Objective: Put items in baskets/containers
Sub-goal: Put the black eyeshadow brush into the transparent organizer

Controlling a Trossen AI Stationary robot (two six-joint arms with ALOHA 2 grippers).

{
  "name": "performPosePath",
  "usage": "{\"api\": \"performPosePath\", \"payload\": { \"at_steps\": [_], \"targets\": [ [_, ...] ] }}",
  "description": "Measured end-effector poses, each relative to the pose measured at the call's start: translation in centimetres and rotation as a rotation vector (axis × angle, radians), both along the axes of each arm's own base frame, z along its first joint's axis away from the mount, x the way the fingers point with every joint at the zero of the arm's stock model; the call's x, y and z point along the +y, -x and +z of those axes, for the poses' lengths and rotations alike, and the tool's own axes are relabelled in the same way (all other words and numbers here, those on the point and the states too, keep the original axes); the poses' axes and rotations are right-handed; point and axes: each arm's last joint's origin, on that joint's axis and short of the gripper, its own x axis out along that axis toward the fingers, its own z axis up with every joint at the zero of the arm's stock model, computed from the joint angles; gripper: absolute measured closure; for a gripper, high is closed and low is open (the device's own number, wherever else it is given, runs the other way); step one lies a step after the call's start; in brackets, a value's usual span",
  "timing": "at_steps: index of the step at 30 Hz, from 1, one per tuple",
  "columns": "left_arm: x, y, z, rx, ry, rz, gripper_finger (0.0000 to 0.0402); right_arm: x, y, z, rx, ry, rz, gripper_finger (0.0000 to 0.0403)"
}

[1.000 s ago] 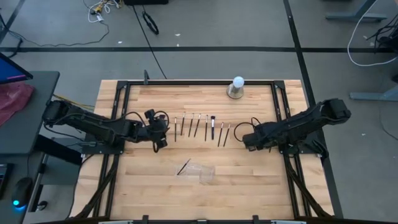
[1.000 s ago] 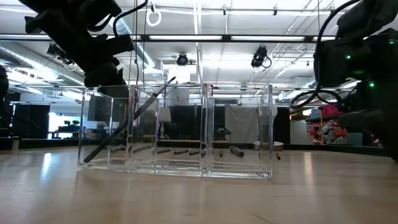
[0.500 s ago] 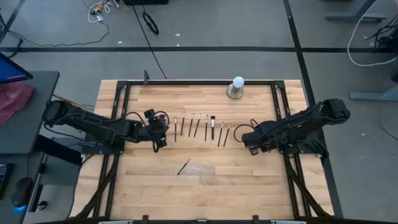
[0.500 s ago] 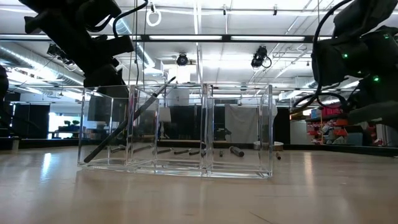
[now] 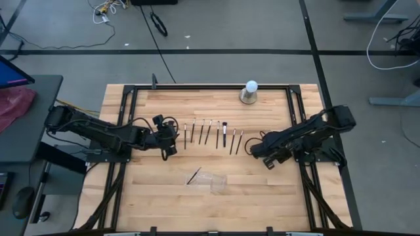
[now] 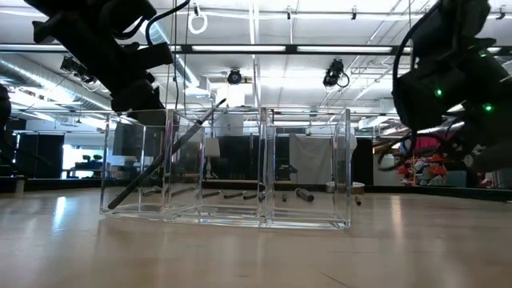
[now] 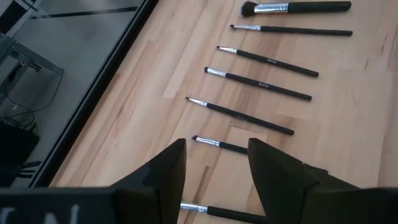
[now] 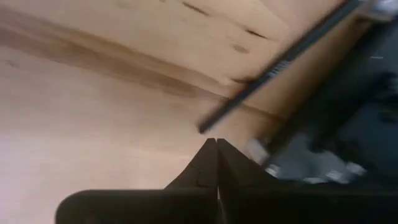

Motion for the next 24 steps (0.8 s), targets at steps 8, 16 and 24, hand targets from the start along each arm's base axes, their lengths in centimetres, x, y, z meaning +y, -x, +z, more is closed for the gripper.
{"api": "performPosePath", "payload": {
  "at_steps": [8,16,24],
  "targets": [
    [0.0,0.0,0.0,0.000,0.000,0.000,0.0223,-0.3,0.2,-0.1,0.293,0.035,0.169,0.0402],
    [0.0,0.0,0.0,0.000,0.002,0.001,0.0223,-0.6,-0.4,-1.1,0.172,0.116,0.194,0.0403],
    [0.0,0.0,0.0,-0.002,0.004,0.003,0.0223,-1.0,0.1,-1.6,0.182,0.184,0.181,0.0403]
  ]
}}
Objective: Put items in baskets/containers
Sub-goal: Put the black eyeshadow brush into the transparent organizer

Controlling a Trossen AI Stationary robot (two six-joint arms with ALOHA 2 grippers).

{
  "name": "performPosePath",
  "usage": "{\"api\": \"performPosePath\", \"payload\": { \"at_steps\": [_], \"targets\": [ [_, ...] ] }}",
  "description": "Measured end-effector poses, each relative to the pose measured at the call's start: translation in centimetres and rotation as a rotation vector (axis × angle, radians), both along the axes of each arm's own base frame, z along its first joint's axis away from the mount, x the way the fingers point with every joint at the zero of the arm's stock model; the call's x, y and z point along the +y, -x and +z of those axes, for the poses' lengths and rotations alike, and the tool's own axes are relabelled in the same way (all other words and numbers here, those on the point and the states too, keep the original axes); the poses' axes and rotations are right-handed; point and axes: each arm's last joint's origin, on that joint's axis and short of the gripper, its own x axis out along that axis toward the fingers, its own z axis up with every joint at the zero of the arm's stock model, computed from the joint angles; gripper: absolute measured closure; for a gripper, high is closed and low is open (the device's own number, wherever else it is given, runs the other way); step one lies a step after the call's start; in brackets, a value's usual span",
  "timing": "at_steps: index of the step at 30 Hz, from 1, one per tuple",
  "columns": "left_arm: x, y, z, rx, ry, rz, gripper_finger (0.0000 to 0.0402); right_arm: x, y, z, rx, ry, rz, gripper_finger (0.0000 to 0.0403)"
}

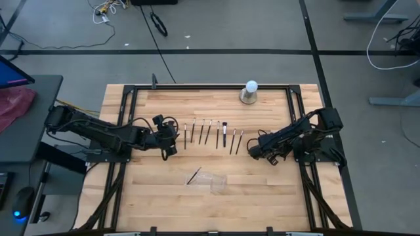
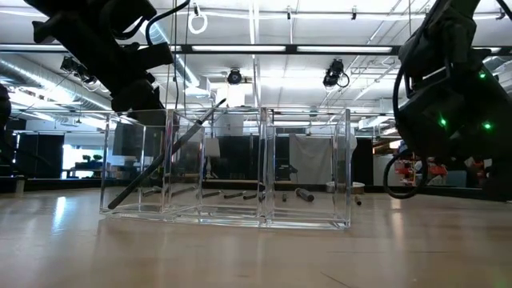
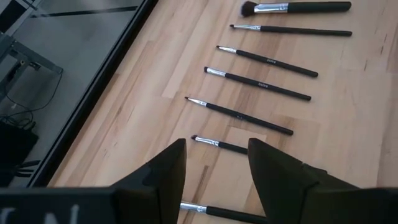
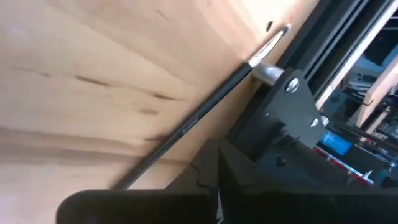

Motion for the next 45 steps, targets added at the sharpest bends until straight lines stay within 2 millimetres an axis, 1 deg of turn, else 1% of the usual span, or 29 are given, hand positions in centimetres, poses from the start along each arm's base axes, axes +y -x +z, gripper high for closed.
{"api": "performPosePath", "payload": {
  "at_steps": [3,12,21,25,29,31,35,38,40,43,45],
  "targets": [
    [0.0,0.0,0.0,-0.001,0.000,0.000,0.0223,-0.1,0.2,-0.4,-0.016,0.006,0.005,0.0403],
    [0.0,0.0,0.0,-0.001,0.002,0.001,0.0223,-0.1,0.1,-1.0,0.013,0.031,0.008,0.0403],
    [0.0,0.0,0.0,-0.008,0.012,0.005,0.0223,0.2,-0.2,-1.4,-0.036,0.028,0.030,0.0403],
    [0.0,0.0,0.0,-0.010,0.015,0.008,0.0223,0.7,-1.3,-0.8,-0.082,0.043,0.071,0.0403],
    [0.0,0.0,0.0,-0.010,0.015,0.008,0.0223,1.2,-3.0,0.3,-0.137,0.072,0.144,0.0403],
    [0.0,0.0,0.0,-0.010,0.015,0.008,0.0223,1.4,-3.6,0.9,-0.145,0.057,0.171,0.0403],
    [0.0,0.0,0.0,-0.010,0.015,0.008,0.0223,1.5,-4.1,1.9,-0.152,0.079,0.165,0.0401],
    [0.0,0.0,0.0,-0.010,0.016,0.008,0.0223,1.3,-4.0,2.3,-0.207,0.171,0.106,0.0390],
    [0.0,0.0,0.0,-0.010,0.016,0.008,0.0223,1.2,-3.6,2.6,-0.238,0.224,0.051,0.0373],
    [0.0,0.0,0.0,-0.010,0.016,0.008,0.0223,1.2,-3.2,3.0,-0.323,0.305,-0.008,0.0335],
    [0.0,0.0,0.0,-0.009,0.015,0.008,0.0223,1.2,-3.1,3.2,-0.424,0.375,-0.028,0.0299]
  ]
}}
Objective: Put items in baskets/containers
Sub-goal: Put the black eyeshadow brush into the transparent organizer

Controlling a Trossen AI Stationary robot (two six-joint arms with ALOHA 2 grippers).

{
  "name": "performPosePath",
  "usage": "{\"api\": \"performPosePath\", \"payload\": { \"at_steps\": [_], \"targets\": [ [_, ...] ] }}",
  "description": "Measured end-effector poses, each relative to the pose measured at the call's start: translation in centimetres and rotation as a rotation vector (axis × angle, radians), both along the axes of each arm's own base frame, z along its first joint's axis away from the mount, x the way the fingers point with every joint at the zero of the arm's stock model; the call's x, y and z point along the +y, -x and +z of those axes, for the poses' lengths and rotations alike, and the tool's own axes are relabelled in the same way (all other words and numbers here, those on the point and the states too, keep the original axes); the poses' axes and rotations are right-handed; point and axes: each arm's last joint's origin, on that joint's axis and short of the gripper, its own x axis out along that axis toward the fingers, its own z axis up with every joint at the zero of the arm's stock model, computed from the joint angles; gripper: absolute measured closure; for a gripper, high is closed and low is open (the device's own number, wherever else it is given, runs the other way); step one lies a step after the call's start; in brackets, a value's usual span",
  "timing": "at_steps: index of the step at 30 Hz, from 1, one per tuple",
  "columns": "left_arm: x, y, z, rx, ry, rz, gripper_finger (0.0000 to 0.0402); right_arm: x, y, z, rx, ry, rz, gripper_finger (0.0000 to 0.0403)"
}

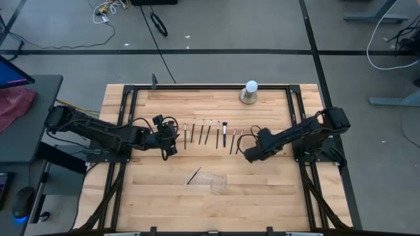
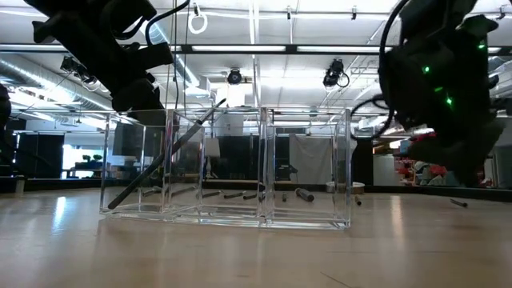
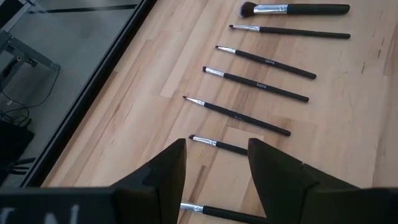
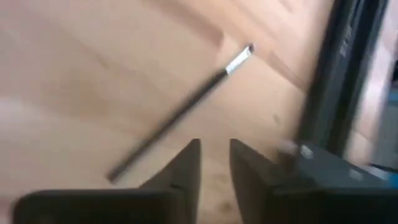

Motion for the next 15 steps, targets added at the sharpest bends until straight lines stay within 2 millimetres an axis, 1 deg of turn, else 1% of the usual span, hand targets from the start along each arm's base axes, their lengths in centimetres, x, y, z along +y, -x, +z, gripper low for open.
{"api": "performPosePath", "payload": {
  "at_steps": [4,6,8,11,15],
  "targets": [
    [0.0,0.0,0.0,0.000,0.000,0.000,0.0223,-0.3,0.2,-0.4,-0.225,0.108,-0.034,0.0219],
    [0.0,0.0,0.0,0.000,0.000,0.000,0.0223,-0.6,0.5,-1.0,-0.278,0.142,-0.067,0.0184],
    [0.0,0.0,0.0,0.000,0.000,0.000,0.0223,-1.0,0.9,-1.8,-0.301,0.178,-0.108,0.0162],
    [0.0,0.0,0.0,0.000,0.000,0.000,0.0223,-1.4,1.5,-3.2,-0.337,0.209,-0.148,0.0151],
    [0.0,0.0,0.0,0.000,0.000,0.000,0.0223,-1.8,2.0,-4.8,-0.438,0.227,-0.126,0.0166]
  ]
}}
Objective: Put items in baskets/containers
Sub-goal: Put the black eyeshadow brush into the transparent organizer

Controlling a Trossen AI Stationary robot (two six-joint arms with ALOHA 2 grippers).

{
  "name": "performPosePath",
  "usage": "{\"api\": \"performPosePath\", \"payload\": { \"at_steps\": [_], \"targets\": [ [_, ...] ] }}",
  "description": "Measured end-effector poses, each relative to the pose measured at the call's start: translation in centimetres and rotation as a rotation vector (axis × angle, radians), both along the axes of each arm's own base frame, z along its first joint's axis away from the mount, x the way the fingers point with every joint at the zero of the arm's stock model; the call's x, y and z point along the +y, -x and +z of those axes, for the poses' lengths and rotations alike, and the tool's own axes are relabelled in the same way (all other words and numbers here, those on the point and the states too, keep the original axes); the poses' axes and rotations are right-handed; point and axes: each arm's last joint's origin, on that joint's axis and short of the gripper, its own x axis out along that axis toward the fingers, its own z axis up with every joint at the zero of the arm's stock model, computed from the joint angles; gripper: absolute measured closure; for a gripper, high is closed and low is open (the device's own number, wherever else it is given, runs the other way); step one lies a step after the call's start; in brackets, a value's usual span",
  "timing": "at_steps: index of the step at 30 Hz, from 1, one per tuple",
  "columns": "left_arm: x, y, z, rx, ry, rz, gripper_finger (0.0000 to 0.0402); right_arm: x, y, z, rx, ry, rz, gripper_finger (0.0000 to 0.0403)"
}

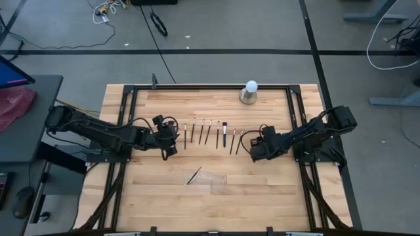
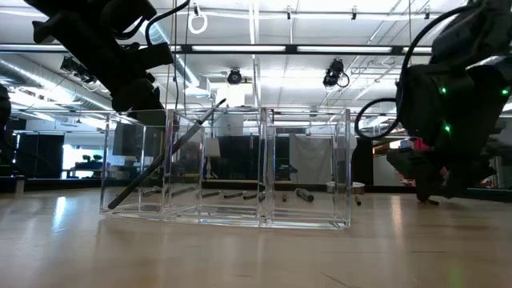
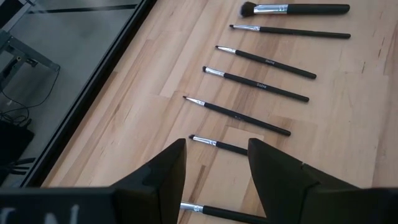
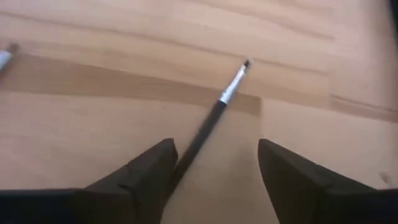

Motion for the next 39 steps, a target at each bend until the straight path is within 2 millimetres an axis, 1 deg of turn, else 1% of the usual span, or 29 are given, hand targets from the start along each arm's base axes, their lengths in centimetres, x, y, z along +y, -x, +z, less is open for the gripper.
{"api": "performPosePath", "payload": {
  "at_steps": [2,8,12,18,25,31,34,39],
  "targets": [
    [0.0,0.0,0.0,0.000,0.000,0.000,0.0223,-0.1,0.0,-0.4,-0.049,0.015,0.011,0.0181],
    [0.0,0.0,0.0,-0.002,0.001,0.001,0.0223,0.6,-0.1,-0.9,-0.074,0.038,0.113,0.0240],
    [0.0,0.0,0.0,-0.003,0.002,0.002,0.0223,1.0,-0.2,-1.4,-0.120,0.070,0.181,0.0270],
    [0.0,0.0,0.0,-0.004,0.004,0.004,0.0223,1.6,0.4,-1.8,-0.136,0.097,0.222,0.0297],
    [0.0,0.0,0.0,-0.004,0.004,0.004,0.0223,2.3,0.4,-1.9,-0.134,0.107,0.308,0.0325],
    [0.0,0.0,0.0,-0.004,0.004,0.005,0.0223,2.4,1.6,-2.7,-0.163,0.153,0.333,0.0390],
    [0.0,0.0,0.0,-0.002,0.021,-0.010,0.0223,2.5,2.0,-2.9,-0.164,0.171,0.349,0.0391],
    [-0.2,-0.1,-0.1,-0.005,0.059,-0.028,0.0223,2.9,2.2,-3.0,-0.120,0.188,0.426,0.0398]
  ]
}}
